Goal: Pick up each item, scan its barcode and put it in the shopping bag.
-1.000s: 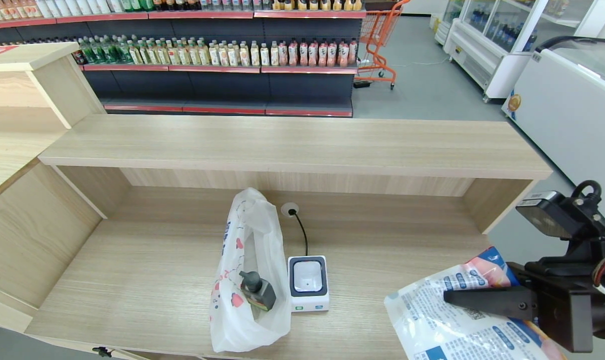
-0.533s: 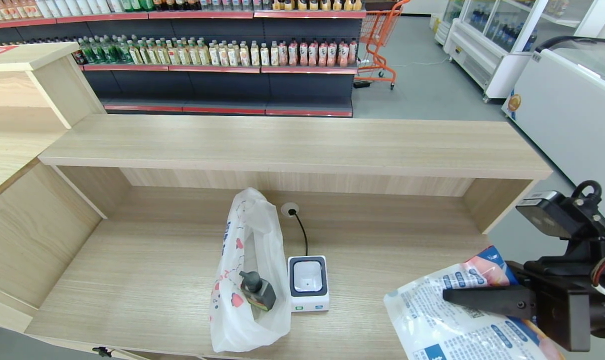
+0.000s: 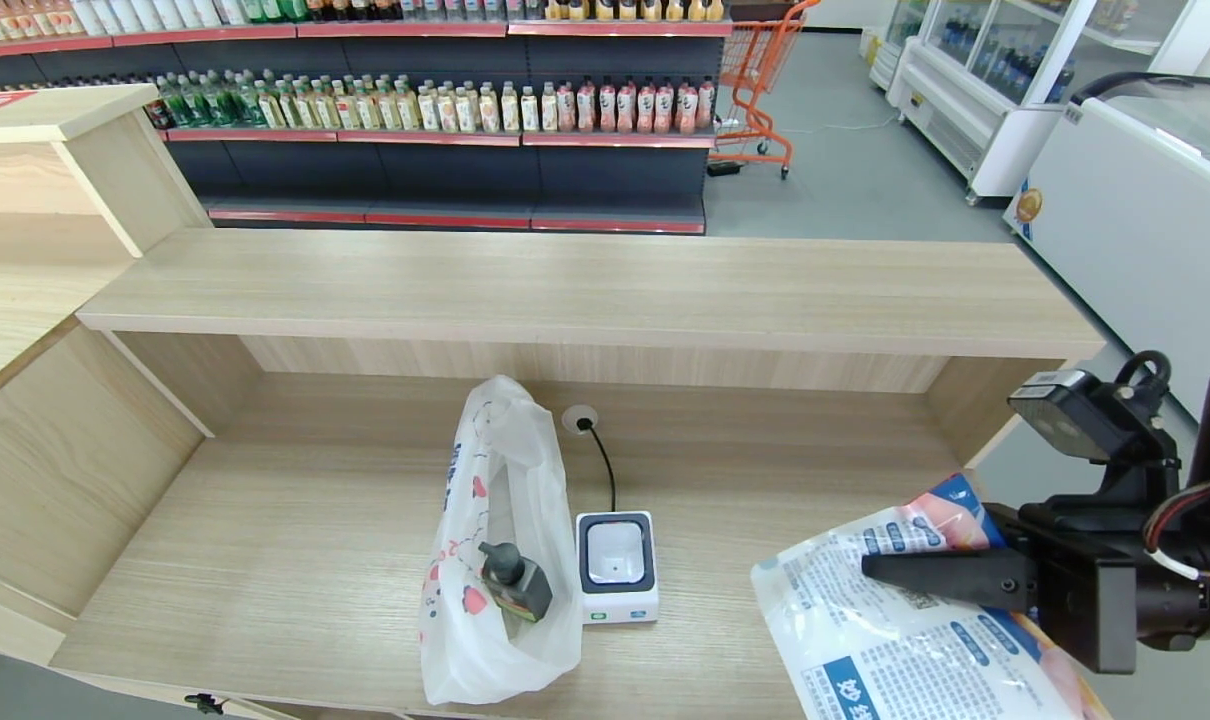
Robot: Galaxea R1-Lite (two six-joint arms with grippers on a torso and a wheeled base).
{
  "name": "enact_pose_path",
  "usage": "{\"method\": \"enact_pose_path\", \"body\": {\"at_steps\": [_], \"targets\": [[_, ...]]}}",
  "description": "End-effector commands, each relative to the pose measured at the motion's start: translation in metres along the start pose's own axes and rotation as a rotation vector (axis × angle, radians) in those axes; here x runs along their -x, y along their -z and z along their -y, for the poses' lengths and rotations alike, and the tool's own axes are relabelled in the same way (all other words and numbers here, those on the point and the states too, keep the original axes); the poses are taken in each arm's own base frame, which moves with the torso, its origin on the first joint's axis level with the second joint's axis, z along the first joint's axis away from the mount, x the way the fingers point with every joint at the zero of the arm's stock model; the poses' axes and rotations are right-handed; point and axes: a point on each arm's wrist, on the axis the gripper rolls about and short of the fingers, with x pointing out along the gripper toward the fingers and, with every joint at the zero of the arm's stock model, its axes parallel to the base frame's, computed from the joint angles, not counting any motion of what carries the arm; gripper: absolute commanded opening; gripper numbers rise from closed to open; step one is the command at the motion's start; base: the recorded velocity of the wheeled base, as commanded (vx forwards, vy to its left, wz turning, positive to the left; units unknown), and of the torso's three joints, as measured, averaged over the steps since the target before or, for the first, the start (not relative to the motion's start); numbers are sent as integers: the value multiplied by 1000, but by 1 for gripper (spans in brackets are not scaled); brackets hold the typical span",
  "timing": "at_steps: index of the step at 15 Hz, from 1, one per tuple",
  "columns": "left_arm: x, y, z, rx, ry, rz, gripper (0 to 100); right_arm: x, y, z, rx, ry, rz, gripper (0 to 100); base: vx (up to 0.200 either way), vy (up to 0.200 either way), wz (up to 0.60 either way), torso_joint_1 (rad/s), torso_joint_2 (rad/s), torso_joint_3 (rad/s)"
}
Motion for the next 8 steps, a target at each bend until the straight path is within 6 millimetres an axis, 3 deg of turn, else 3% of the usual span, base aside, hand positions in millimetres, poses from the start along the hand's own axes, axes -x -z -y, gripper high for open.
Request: {"method": "enact_pose_path", "body": {"at_steps": [1,3,6,8], "targets": [[0,0,0,0,0,0,100,0,1,1,-9,1,-4,0,0,0,0,0,0,0],[0,0,0,0,-1,0,100,10,4,-10,17,36,23,0,0,0,0,0,0,0],[0,0,0,0,0,0,100,29,2,-8,174,278,95,0,0,0,0,0,0,0],[0,0,0,0,0,-1,100,31,7,-1,299,427,62,0,0,0,0,0,0,0]]}}
